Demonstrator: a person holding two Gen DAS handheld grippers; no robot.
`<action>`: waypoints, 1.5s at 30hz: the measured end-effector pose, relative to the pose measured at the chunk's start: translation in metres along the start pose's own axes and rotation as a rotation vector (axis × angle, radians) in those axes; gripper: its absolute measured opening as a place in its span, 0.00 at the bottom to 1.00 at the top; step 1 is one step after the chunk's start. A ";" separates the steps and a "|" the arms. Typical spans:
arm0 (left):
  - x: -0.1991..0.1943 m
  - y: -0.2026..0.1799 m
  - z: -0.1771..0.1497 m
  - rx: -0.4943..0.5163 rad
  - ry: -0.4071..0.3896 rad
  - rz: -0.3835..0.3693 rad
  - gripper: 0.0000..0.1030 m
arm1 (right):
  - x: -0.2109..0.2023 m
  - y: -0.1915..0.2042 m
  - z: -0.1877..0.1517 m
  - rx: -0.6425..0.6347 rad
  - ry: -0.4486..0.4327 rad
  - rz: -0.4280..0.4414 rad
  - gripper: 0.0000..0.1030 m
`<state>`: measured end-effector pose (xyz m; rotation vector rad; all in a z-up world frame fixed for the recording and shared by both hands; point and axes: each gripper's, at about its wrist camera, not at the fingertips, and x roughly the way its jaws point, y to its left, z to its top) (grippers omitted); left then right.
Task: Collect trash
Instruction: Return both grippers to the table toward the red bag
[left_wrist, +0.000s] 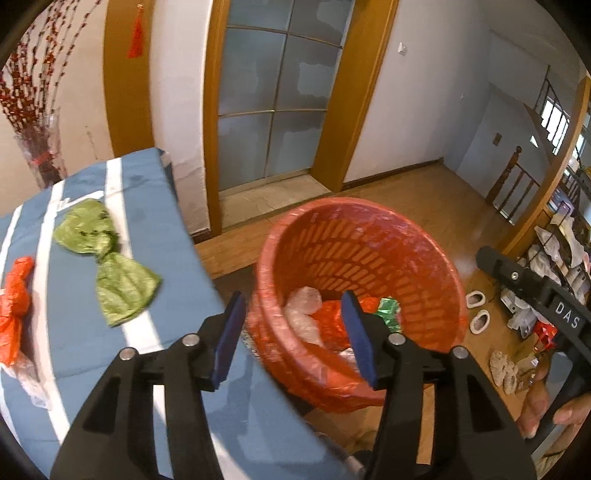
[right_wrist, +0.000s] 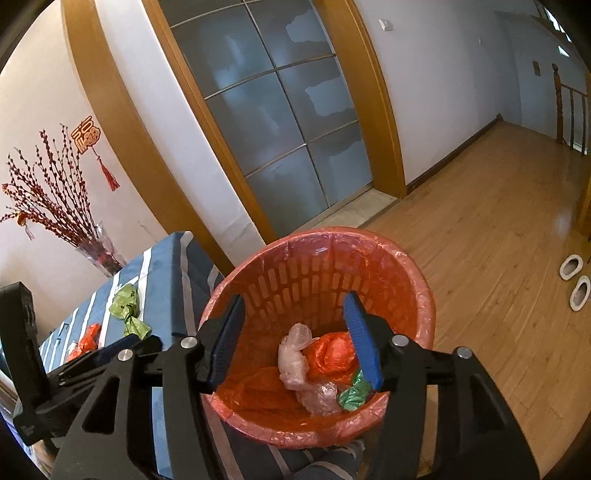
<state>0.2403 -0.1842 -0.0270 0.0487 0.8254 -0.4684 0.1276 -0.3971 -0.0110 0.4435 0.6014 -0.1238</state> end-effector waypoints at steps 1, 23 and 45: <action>-0.003 0.003 -0.001 0.001 -0.005 0.007 0.55 | 0.000 0.002 0.000 -0.004 0.000 0.001 0.55; -0.089 0.142 -0.041 -0.127 -0.079 0.223 0.62 | 0.018 0.114 -0.029 -0.170 0.085 0.127 0.55; -0.160 0.282 -0.099 -0.310 -0.123 0.427 0.63 | 0.063 0.294 -0.098 -0.393 0.251 0.354 0.43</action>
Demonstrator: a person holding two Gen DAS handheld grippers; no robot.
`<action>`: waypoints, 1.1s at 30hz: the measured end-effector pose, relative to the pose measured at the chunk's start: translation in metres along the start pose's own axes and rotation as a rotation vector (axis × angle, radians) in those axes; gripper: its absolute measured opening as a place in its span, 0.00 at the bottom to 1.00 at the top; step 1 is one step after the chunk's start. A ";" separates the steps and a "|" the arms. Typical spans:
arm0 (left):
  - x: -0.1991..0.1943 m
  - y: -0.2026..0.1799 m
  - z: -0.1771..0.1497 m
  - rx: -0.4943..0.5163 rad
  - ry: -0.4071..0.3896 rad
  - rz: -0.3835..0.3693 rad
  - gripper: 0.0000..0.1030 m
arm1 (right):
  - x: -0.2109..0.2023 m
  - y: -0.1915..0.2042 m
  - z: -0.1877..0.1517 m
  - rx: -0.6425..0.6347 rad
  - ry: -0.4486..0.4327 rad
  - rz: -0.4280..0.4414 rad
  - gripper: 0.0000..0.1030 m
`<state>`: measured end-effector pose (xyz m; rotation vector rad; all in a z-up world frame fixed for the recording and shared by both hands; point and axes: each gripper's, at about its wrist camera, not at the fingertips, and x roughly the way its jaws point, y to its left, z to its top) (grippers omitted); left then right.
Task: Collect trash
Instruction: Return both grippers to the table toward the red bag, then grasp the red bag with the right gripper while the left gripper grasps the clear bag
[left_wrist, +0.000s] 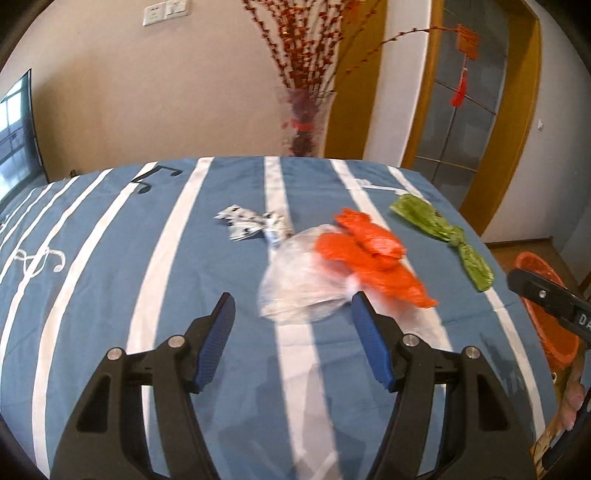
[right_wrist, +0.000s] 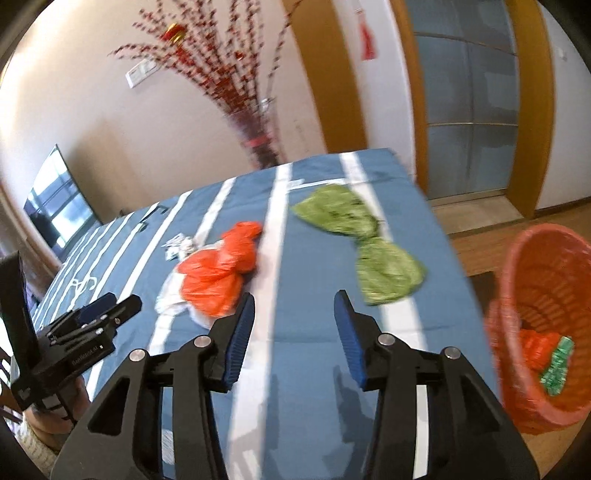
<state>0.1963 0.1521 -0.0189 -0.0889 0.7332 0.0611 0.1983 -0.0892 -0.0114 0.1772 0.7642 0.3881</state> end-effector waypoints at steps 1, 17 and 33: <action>0.001 0.005 -0.001 -0.009 0.002 0.000 0.63 | 0.008 0.006 0.002 0.003 0.011 0.013 0.42; 0.019 0.033 -0.006 -0.067 0.038 -0.002 0.63 | 0.110 0.047 0.016 0.032 0.202 0.042 0.07; 0.031 -0.026 0.005 -0.003 0.065 -0.065 0.63 | 0.023 -0.023 0.018 0.068 0.005 -0.054 0.04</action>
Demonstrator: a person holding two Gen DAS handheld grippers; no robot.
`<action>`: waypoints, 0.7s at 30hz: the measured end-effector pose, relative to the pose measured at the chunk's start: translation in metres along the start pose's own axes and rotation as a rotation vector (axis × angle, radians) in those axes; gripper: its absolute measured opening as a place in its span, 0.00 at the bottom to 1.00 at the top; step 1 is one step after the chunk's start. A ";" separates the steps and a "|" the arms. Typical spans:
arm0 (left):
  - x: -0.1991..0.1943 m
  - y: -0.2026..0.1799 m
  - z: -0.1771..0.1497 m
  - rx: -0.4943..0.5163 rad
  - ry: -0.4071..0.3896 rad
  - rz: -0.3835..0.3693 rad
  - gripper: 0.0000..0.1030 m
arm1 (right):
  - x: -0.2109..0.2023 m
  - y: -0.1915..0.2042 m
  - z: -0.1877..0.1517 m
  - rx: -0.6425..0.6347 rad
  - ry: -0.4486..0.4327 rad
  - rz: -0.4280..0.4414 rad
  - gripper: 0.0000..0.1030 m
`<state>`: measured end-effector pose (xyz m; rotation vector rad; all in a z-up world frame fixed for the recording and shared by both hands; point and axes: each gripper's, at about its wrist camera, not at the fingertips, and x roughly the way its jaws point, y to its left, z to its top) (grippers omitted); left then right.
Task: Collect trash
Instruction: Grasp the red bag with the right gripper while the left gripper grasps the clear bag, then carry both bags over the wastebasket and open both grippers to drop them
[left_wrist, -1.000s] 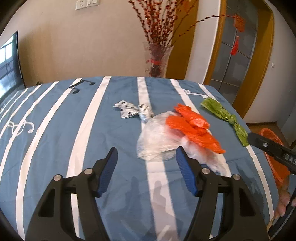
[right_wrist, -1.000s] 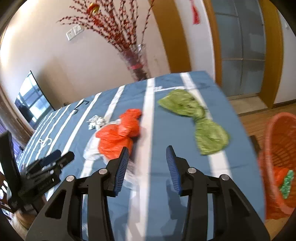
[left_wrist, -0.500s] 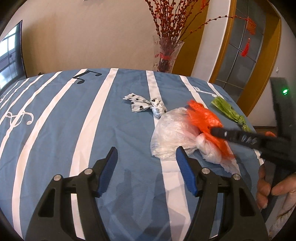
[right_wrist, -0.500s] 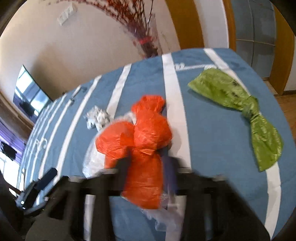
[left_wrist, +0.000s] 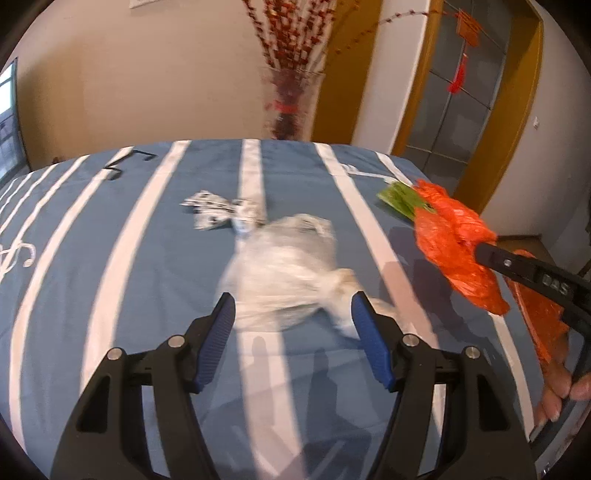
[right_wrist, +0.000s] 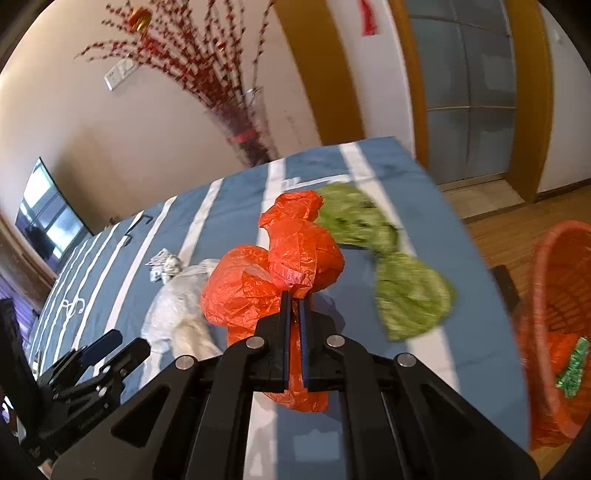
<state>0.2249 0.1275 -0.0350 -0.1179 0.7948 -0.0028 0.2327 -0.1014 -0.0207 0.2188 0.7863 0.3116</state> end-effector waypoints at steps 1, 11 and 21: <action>0.002 -0.005 0.000 0.002 0.005 -0.002 0.63 | -0.005 -0.005 -0.002 -0.001 -0.004 -0.009 0.04; 0.044 -0.047 -0.002 0.049 0.105 0.043 0.27 | -0.038 -0.043 -0.016 0.027 -0.014 -0.049 0.05; 0.023 -0.073 0.001 0.085 0.052 -0.010 0.20 | -0.077 -0.075 -0.021 0.078 -0.076 -0.072 0.05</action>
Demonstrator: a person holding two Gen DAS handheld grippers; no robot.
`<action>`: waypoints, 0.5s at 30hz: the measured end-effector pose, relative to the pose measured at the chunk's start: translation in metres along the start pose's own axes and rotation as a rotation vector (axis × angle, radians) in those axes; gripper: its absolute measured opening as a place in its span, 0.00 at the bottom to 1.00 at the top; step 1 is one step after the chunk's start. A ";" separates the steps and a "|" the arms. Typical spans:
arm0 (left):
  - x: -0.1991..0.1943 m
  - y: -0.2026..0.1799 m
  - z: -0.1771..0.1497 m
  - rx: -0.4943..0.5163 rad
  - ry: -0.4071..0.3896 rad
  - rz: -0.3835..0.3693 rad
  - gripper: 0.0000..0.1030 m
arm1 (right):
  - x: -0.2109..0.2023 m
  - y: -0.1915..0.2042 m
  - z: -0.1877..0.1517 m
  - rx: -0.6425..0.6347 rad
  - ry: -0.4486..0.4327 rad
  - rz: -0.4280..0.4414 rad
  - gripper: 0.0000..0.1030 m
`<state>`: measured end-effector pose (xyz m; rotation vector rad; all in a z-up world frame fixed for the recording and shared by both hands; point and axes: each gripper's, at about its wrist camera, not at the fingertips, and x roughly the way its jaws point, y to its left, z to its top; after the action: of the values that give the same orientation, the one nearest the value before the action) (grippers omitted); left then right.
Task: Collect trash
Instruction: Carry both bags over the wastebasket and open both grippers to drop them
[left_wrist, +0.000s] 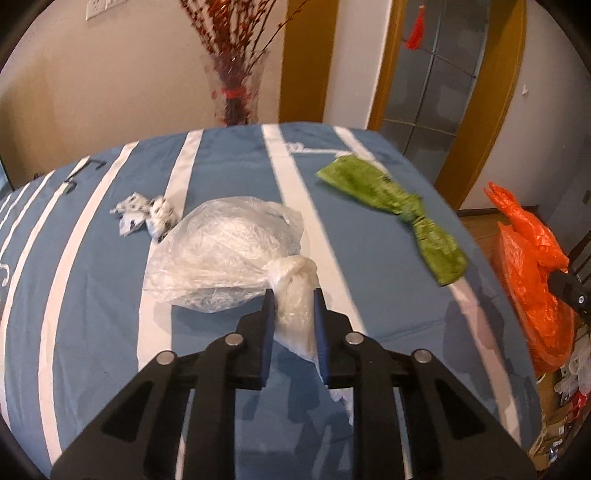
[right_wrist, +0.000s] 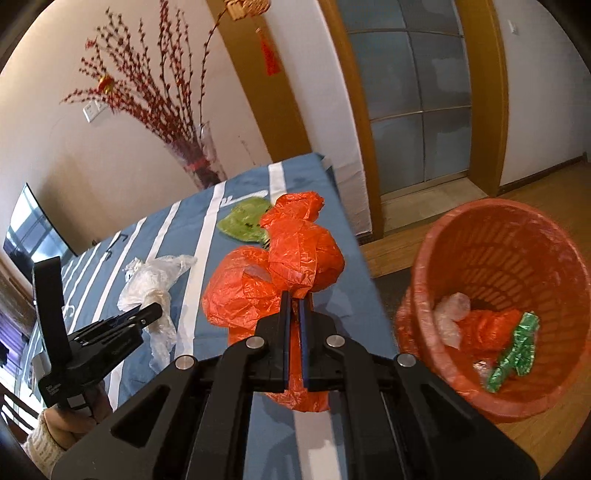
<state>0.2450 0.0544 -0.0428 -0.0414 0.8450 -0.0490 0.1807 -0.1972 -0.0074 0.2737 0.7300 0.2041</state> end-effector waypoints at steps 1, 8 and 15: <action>-0.003 -0.005 0.001 0.007 -0.007 -0.001 0.20 | -0.003 -0.002 0.000 0.004 -0.005 0.000 0.05; -0.029 -0.041 0.007 0.058 -0.052 -0.026 0.20 | -0.030 -0.025 -0.003 0.032 -0.053 -0.020 0.05; -0.045 -0.079 0.005 0.112 -0.077 -0.065 0.20 | -0.055 -0.046 -0.007 0.048 -0.103 -0.054 0.05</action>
<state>0.2166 -0.0218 -0.0011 0.0348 0.7624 -0.1550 0.1397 -0.2552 0.0075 0.3076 0.6399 0.1207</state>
